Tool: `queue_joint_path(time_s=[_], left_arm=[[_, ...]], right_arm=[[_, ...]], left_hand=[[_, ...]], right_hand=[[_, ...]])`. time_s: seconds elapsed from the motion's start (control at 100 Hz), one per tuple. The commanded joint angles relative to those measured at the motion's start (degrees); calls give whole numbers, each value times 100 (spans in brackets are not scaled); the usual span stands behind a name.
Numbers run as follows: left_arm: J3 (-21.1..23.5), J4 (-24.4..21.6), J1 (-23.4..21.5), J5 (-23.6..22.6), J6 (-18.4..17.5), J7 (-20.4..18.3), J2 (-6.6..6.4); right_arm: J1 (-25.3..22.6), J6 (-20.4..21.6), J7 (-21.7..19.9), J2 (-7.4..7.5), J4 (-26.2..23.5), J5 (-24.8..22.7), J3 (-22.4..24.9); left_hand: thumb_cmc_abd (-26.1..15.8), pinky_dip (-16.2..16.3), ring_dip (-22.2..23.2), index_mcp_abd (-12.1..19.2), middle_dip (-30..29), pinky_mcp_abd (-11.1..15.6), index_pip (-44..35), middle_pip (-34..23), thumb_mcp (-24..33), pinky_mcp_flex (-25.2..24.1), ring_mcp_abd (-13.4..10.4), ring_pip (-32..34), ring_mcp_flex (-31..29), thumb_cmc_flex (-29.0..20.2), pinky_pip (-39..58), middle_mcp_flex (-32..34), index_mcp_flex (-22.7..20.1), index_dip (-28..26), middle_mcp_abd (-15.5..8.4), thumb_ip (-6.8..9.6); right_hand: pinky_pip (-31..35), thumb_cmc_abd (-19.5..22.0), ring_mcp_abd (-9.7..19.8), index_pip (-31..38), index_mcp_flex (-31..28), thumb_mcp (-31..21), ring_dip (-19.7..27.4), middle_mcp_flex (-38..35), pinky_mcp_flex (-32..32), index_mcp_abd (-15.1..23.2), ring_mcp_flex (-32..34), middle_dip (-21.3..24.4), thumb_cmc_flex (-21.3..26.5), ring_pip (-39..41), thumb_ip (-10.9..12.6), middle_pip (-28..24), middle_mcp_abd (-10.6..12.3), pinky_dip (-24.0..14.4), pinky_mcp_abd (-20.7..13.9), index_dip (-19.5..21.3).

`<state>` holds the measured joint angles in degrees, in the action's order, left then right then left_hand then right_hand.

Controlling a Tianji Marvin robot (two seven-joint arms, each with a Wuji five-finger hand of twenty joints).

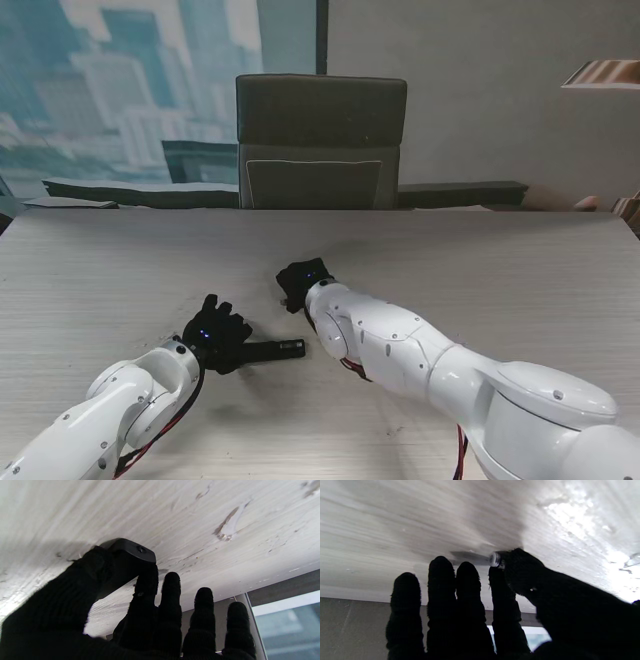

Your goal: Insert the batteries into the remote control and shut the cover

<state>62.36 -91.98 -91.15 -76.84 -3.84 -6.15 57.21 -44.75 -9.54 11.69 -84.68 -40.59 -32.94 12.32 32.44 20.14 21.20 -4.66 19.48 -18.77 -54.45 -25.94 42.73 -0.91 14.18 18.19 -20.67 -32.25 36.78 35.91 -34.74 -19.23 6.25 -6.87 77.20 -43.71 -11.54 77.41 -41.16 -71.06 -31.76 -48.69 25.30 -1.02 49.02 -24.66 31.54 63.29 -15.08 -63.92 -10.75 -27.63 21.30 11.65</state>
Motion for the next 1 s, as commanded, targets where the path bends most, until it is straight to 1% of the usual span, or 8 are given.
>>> queue_joint_path(time_s=[0.0,0.12,0.28,0.43,0.63,0.75,0.87,0.99], left_arm=[[-39,149,-96,-5,4,-158,-20],[-36,141,-108,-2,-17,-123,-20],[-46,152,-108,-10,-26,-69,-20],[-56,154,-109,-29,-28,-49,-22],[-62,152,-111,-50,-27,-17,-22],[-73,154,-105,-52,-27,-17,-23],[-84,156,-95,-44,-31,-27,-24],[-92,163,-91,-38,-28,-21,-23]], right_arm=[[-219,50,-159,68,-11,-26,-59],[-293,-42,-132,165,-238,-51,39],[-419,-255,-122,386,-744,-152,226],[-593,-458,-170,649,-1346,-289,441],[-864,-654,-345,1028,-2160,-586,697],[-1066,-778,-478,1211,-2604,-722,852],[-1253,-880,-627,1360,-2972,-852,947],[-1403,-976,-737,1458,-3233,-945,1007]], left_hand=[[-219,-81,-62,1069,53,-72,-619,34,373,-42,-17,-31,7,-691,22,-67,-578,-247,-95,394],[-214,-80,-63,1074,53,-72,-623,33,378,-42,-9,-31,8,-689,23,-64,-589,-248,-92,394],[-218,-81,-64,1068,52,-74,-623,34,380,-45,-13,-33,3,-687,21,-64,-591,-246,-93,394],[-219,-81,-63,1048,53,-72,-625,31,381,-41,-8,-33,4,-682,23,-62,-594,-245,-94,393],[-215,-81,-62,1028,53,-70,-626,27,385,-41,-19,-27,-4,-682,25,-63,-601,-243,-95,393],[-216,-81,-62,1006,52,-77,-624,27,385,-40,-15,-26,-1,-681,27,-59,-597,-241,-91,392],[-213,-82,-62,1006,52,-72,-627,24,387,-40,-18,-26,3,-682,27,-56,-604,-242,-96,392],[-214,-82,-62,1003,53,-74,-626,21,387,-41,-18,-24,-1,-682,28,-52,-602,-242,-92,391]], right_hand=[[-61,72,-13,-646,-667,-41,12,-149,-31,470,75,103,275,11,-106,7,142,22,193,-493],[-65,94,-49,-563,-669,-168,10,-205,-25,338,99,123,308,40,-135,-54,150,26,201,-360],[-81,175,-106,-507,-614,-229,-2,-189,-36,175,65,133,334,78,-157,-113,70,34,258,-232],[-74,167,-186,-512,-621,-241,-11,-197,-71,61,51,147,375,104,-152,-140,-37,27,299,-177],[-73,80,-285,-548,-689,-285,-12,-260,-98,-66,67,182,434,116,-152,-126,-133,19,367,-149],[-71,25,-343,-578,-747,-316,-12,-293,-114,-124,83,196,464,125,-161,-116,-192,12,409,-128],[-68,-23,-396,-617,-790,-341,-13,-326,-124,-185,101,210,493,136,-171,-101,-241,5,443,-108],[-67,-62,-440,-656,-830,-364,-9,-362,-125,-228,114,224,519,139,-180,-83,-280,0,476,-85]])
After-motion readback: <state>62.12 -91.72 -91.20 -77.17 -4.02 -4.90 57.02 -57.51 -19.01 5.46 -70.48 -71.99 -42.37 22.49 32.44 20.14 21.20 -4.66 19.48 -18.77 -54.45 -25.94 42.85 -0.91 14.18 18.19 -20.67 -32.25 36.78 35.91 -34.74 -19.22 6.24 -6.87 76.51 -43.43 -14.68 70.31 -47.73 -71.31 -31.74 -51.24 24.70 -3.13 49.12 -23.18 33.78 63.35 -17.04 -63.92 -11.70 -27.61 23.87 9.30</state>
